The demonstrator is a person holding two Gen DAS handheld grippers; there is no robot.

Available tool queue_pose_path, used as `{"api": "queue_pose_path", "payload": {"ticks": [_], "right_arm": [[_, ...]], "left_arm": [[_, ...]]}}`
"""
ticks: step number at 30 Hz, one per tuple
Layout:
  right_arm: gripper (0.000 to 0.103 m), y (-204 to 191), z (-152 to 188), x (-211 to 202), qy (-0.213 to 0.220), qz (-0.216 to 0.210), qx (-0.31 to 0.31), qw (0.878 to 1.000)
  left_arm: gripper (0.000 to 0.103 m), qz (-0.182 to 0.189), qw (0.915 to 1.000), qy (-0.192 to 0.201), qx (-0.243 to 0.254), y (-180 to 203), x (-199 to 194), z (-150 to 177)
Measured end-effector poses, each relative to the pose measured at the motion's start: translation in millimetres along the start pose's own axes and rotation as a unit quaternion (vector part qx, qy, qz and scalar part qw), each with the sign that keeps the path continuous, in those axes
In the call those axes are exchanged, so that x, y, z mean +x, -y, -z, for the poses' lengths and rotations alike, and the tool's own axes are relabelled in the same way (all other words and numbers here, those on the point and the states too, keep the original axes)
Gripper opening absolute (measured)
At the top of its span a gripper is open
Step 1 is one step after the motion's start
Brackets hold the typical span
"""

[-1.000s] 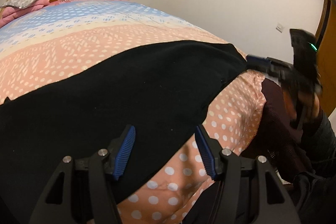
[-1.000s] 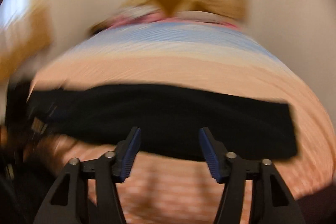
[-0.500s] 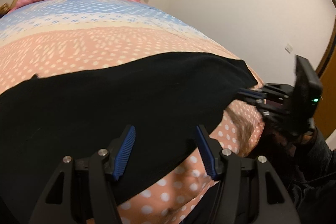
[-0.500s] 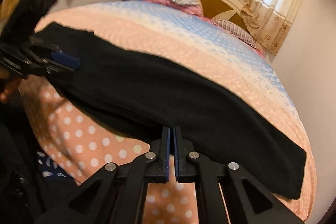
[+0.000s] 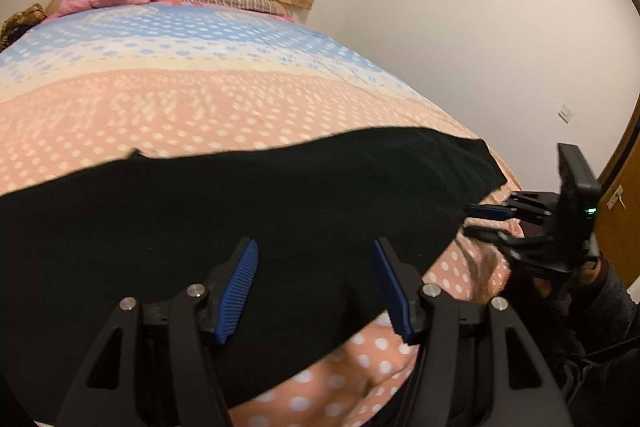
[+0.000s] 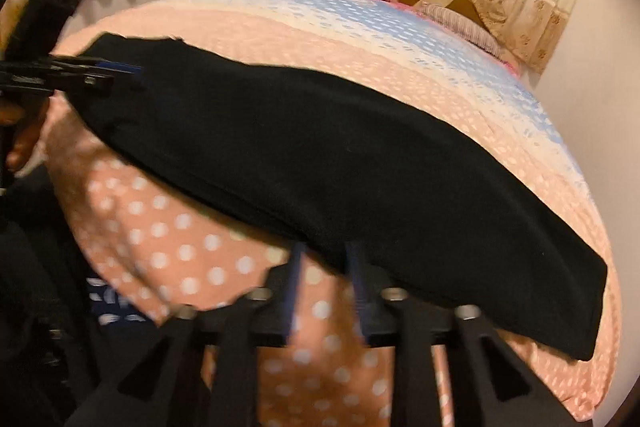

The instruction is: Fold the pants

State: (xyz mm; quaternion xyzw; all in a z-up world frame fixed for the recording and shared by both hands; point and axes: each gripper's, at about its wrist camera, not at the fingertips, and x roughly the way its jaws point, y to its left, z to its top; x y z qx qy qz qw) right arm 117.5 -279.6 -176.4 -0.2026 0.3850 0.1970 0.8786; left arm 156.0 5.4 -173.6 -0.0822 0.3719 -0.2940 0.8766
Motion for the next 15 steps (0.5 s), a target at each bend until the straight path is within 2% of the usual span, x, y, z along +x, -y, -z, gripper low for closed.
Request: {"api": "queue_pose_path", "payload": {"ticks": [4,7,9,12,13,15], "right_arm": [[0.037,-2.9,-12.4,-17.1,0.029,-0.063,0.033,0.997],[0.037,-10.5,-23.9,-5.9,0.043,-0.096,0.052,0.993],[0.037,-14.0,-26.6,9.4,0.033,-0.108,0.062,0.992],[0.037,-13.9,-21.3,45.8,-0.025,-0.156,0.097,0.983],[0.037,-14.0,-17.9,44.8,-0.015,-0.157,0.098,0.983],[0.037,-13.7,-21.0,42.4,-0.025,-0.161,0.101,0.981]], "left_arm": [[0.062,-0.05,0.9987,0.009,-0.001,-16.5,-7.0,-0.2],[0.062,-0.088,0.9961,0.005,-0.003,-26.4,-7.3,-1.0],[0.062,-0.104,0.9945,0.007,-0.009,-31.7,-9.1,-1.3],[0.062,-0.111,0.9935,0.01,-0.025,-42.2,-12.9,-3.0],[0.062,-0.115,0.9928,0.013,-0.029,-46.1,-14.3,-3.4],[0.062,-0.119,0.9922,0.013,-0.034,-49.9,-14.5,-3.5]]}}
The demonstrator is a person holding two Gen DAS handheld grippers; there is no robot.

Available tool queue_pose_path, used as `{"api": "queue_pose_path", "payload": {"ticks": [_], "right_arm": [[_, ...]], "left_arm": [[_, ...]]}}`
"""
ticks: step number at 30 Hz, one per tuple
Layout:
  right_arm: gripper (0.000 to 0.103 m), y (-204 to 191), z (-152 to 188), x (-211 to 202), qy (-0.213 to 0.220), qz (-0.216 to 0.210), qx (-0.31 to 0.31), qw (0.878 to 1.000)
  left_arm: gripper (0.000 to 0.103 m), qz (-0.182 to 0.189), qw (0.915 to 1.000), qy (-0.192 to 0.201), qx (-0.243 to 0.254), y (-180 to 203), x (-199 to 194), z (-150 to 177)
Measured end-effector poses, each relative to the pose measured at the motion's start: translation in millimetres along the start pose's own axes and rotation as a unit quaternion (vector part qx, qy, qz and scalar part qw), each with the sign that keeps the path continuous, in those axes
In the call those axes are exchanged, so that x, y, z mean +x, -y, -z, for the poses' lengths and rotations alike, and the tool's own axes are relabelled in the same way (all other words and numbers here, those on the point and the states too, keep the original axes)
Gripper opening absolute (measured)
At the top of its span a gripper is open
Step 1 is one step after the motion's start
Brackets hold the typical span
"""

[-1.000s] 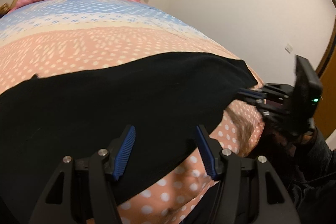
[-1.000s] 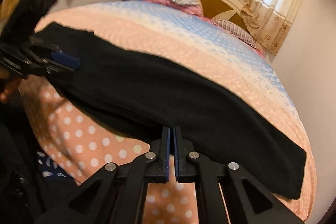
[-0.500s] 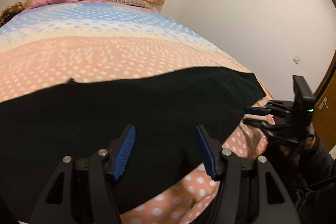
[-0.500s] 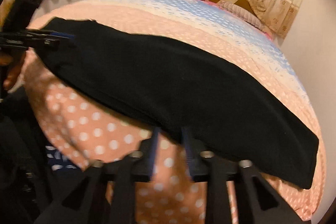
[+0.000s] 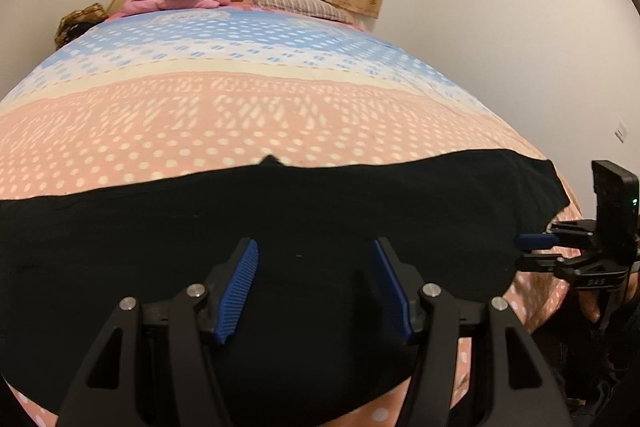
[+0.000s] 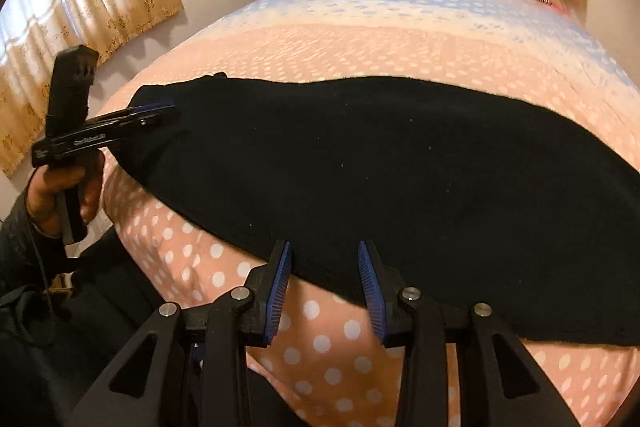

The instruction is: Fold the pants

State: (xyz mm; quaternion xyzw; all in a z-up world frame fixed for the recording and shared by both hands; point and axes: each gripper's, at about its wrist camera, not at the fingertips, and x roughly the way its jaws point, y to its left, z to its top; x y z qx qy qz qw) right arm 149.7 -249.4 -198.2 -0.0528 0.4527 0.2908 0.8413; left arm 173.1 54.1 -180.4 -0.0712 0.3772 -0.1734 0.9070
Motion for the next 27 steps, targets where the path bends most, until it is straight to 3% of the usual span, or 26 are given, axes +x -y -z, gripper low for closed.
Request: {"api": "queue_pose_path", "payload": {"ticks": [2,7,10,15,20,26,27], "right_arm": [[0.037,-5.4,-4.0,-8.6,0.001,-0.001,-0.002,1.0],[0.037,-21.9,-48.2,-14.0,0.023,-0.077,0.011,0.997],[0.037,-31.5,-90.7,20.7,0.001,-0.132,0.054,0.99],[0.037,-45.3,-153.1,97.3,-0.059,-0.171,0.113,0.977],[0.037,-56.0,-190.7,151.2,-0.092,-0.175,0.143,0.97],[0.036,-58.2,-198.7,193.6,-0.153,-0.181,0.174,0.956],[0.028,-58.6,-198.6,196.4,-0.153,-0.187,0.175,0.954]], "left_arm": [[0.062,0.001,1.0,0.001,-0.007,-7.1,-0.8,0.2],[0.062,-0.001,1.0,-0.007,0.001,-11.9,0.8,7.6],[0.065,-0.001,0.9999,-0.003,0.011,-10.9,-0.8,14.9],[0.07,-0.004,0.9996,0.009,0.027,-6.9,-4.1,25.7],[0.072,-0.001,0.9997,0.009,0.024,-7.0,-3.4,25.9],[0.074,0.015,0.9997,0.013,0.012,-11.6,-4.7,27.7],[0.074,0.017,0.9997,0.014,0.011,-11.7,-4.8,27.8]]}}
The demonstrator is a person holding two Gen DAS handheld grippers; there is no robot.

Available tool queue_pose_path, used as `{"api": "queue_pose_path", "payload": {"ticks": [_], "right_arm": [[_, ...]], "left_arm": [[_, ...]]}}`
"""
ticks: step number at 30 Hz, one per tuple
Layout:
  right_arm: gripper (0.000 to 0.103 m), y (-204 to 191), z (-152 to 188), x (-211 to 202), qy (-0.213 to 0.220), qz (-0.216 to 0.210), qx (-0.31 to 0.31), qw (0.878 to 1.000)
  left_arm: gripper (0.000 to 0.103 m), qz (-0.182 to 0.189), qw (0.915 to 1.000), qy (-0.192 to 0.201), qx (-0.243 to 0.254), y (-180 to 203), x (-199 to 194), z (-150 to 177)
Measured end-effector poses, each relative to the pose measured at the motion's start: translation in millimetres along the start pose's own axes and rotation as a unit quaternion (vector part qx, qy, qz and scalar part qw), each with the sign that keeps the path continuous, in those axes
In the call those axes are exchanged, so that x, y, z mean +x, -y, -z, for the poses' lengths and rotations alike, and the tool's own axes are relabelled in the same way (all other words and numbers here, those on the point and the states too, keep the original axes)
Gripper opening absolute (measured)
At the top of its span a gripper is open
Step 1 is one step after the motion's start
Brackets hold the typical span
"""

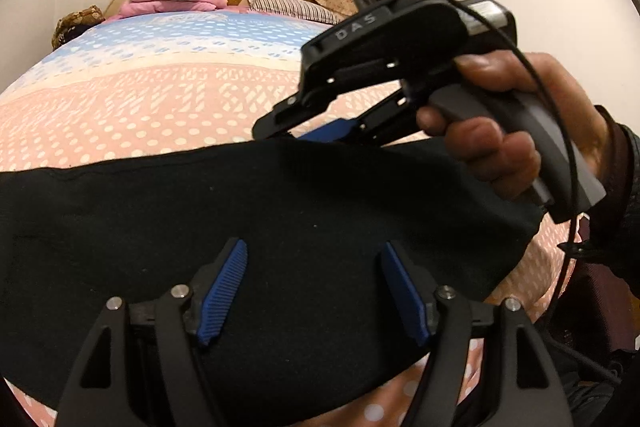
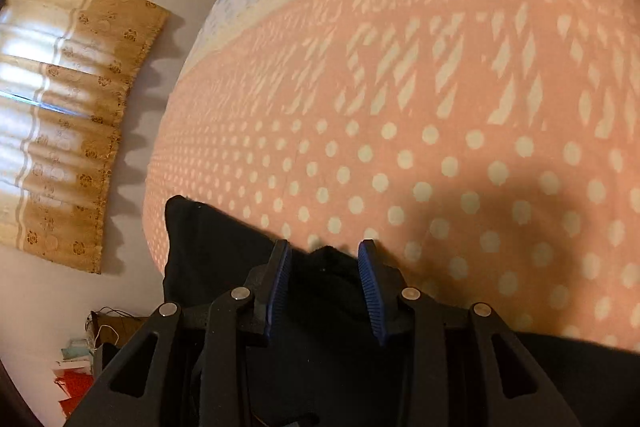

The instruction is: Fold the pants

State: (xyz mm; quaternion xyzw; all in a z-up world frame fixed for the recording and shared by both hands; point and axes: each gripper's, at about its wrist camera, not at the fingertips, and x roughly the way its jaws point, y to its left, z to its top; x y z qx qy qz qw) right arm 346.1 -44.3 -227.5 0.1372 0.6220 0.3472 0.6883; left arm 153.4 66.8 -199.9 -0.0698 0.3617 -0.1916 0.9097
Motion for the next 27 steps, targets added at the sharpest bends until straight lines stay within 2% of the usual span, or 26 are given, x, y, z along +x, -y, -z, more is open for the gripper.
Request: {"api": "queue_pose_path", "payload": {"ticks": [2,3,6,9,11,16,17,19,20,21,23,27], "right_arm": [[0.01,2.1,0.6,1.1,0.001,-0.013,0.008,1.0],[0.007,4.5,0.7,-0.7,0.008,-0.026,0.017,0.999],[0.005,6.8,4.2,-13.5,0.039,-0.045,0.019,0.998],[0.004,0.6,3.3,-28.5,0.077,-0.039,0.011,0.996],[0.004,0.9,0.9,-31.5,0.083,-0.029,0.009,0.996],[0.004,13.4,-3.9,-10.4,0.061,0.004,0.009,0.998],[0.005,15.4,-3.2,-7.2,0.062,0.004,0.012,0.998],[0.008,18.7,-2.1,-8.2,0.064,-0.021,0.019,0.998],[0.016,18.4,-1.1,-12.0,0.067,-0.021,0.015,0.997],[0.03,18.2,1.3,-17.2,0.073,-0.016,0.011,0.997],[0.044,17.7,10.2,-40.0,0.098,-0.01,-0.007,0.995],[0.044,34.5,37.7,-97.4,0.149,-0.007,-0.02,0.989]], "left_arm": [[0.076,0.002,1.0,0.001,0.0,0.9,-0.4,0.4],[0.077,0.002,1.0,0.002,0.001,1.6,-0.4,0.5],[0.077,-0.001,1.0,0.003,0.006,3.7,-0.7,1.6],[0.078,-0.005,0.9999,0.006,0.012,4.1,0.6,2.3],[0.078,-0.008,0.9998,0.007,0.015,5.7,0.3,3.2],[0.082,-0.016,0.9993,0.008,0.032,10.0,1.1,8.5],[0.084,-0.017,0.9993,0.007,0.033,13.2,0.8,9.6],[0.085,-0.015,0.9993,0.007,0.034,14.0,-0.2,9.4],[0.085,-0.013,0.9994,0.008,0.03,13.3,-1.5,8.9],[0.085,-0.011,0.9996,0.009,0.025,12.4,-2.9,8.3],[0.086,-0.009,0.9998,0.009,0.017,11.0,-3.2,6.2],[0.086,-0.014,0.9998,0.007,0.01,14.9,-3.9,3.9]]}}
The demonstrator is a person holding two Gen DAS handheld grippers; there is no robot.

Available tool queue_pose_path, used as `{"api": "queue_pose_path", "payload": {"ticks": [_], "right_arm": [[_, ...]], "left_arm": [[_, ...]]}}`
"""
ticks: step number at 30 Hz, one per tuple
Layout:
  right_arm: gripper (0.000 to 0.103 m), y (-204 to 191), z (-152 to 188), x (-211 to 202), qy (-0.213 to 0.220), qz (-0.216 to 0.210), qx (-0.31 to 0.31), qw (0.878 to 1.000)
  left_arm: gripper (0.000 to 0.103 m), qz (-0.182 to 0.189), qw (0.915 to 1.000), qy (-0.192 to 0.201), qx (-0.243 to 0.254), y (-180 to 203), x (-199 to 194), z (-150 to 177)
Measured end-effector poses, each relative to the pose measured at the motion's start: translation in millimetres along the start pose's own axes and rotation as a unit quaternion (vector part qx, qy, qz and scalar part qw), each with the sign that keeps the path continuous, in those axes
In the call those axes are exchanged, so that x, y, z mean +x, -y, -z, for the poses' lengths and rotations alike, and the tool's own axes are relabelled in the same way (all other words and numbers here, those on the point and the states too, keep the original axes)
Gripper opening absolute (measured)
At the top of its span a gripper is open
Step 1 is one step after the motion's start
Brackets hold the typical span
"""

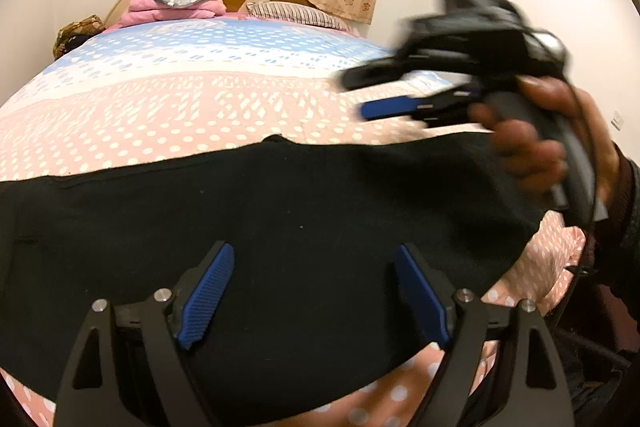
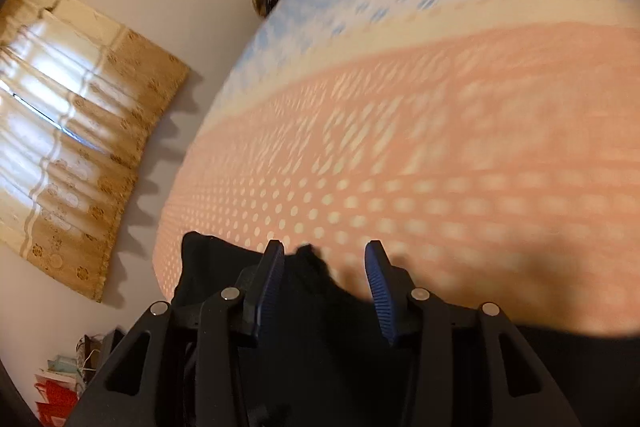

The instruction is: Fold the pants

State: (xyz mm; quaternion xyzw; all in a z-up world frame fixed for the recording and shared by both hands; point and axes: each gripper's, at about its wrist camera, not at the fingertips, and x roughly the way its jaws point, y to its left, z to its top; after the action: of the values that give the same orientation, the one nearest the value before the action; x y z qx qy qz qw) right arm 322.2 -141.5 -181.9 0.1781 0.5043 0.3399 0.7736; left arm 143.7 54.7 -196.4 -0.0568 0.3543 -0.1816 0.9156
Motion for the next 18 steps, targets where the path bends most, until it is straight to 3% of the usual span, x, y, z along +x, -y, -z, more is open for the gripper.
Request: {"api": "queue_pose_path", "payload": {"ticks": [5,9,13,16,18], "right_arm": [[0.044,43.3,31.0,-90.7,0.068,0.052,-0.006,0.996],[0.044,89.2,62.8,-154.8,0.112,0.132,0.012,0.985],[0.044,139.3,94.3,-212.6,0.148,0.227,0.045,0.962],[0.044,156.5,104.7,-232.9,0.155,0.306,0.046,0.938],[0.044,165.7,106.9,-235.4,0.147,0.334,0.039,0.93]], "left_arm": [[0.086,0.007,0.9999,-0.003,0.007,12.5,4.4,-7.9],[0.086,0.019,0.9996,-0.006,0.018,26.8,7.4,-15.6],[0.086,0.025,0.9986,-0.01,0.045,44.1,13.9,-24.8],[0.086,0.025,0.9975,-0.02,0.063,58.1,22.7,-28.8],[0.087,0.022,0.9972,-0.032,0.064,61.0,31.8,-31.5]]}}
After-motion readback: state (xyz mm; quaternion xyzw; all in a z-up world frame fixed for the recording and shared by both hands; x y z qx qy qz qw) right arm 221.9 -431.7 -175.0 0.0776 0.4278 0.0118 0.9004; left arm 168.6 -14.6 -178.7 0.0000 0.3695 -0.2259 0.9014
